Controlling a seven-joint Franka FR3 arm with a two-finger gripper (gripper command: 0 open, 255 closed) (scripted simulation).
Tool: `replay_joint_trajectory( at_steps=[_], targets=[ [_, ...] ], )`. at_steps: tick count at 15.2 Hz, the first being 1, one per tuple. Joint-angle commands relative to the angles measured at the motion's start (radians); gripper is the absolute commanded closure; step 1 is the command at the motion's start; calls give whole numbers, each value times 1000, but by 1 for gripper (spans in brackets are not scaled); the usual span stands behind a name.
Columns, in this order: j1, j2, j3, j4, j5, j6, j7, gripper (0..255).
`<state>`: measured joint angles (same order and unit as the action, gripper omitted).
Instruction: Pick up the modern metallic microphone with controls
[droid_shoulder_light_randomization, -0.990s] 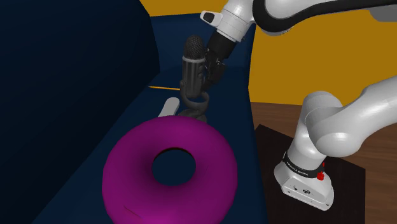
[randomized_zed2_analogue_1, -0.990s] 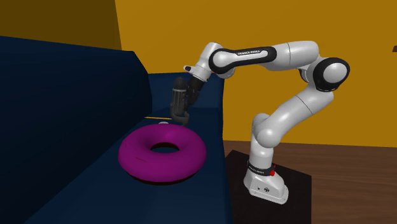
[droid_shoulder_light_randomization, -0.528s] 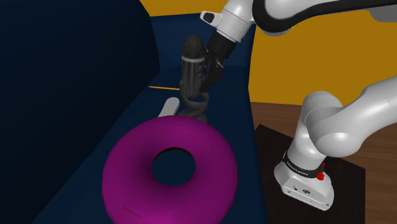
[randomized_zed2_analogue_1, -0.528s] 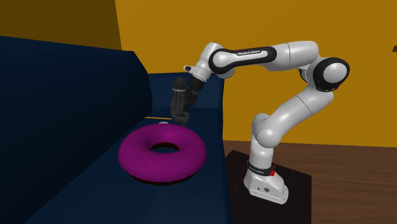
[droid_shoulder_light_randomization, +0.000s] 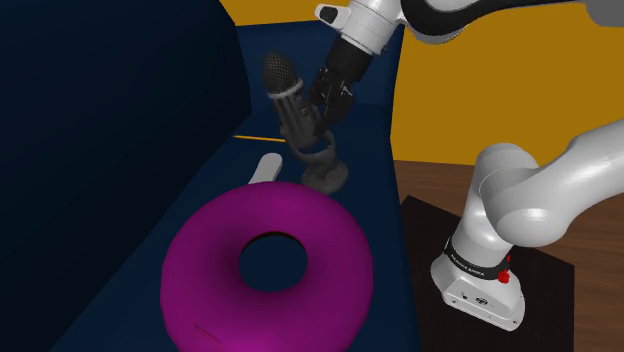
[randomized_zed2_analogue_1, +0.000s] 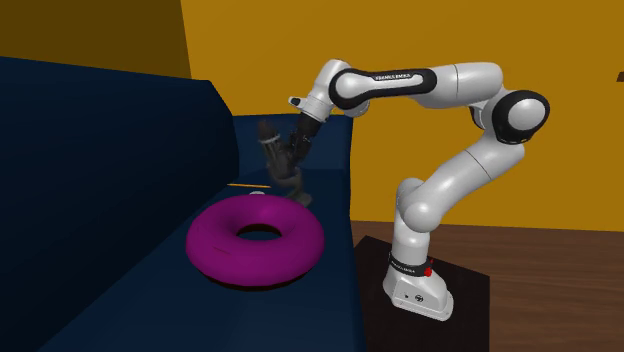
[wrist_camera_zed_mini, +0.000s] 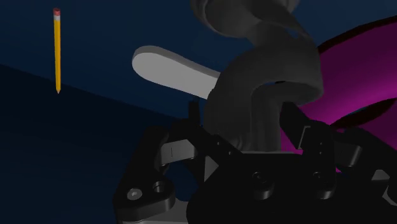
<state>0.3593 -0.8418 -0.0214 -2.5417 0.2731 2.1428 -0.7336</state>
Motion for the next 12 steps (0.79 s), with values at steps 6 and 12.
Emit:
replay_joint_trajectory(
  at_steps=[6, 12],
  targets=[
    [-4, 18, -2, 104, -12, -84, 20, 255],
    [-5, 31, -3, 168, -18, -132, 33, 255]
  ],
)
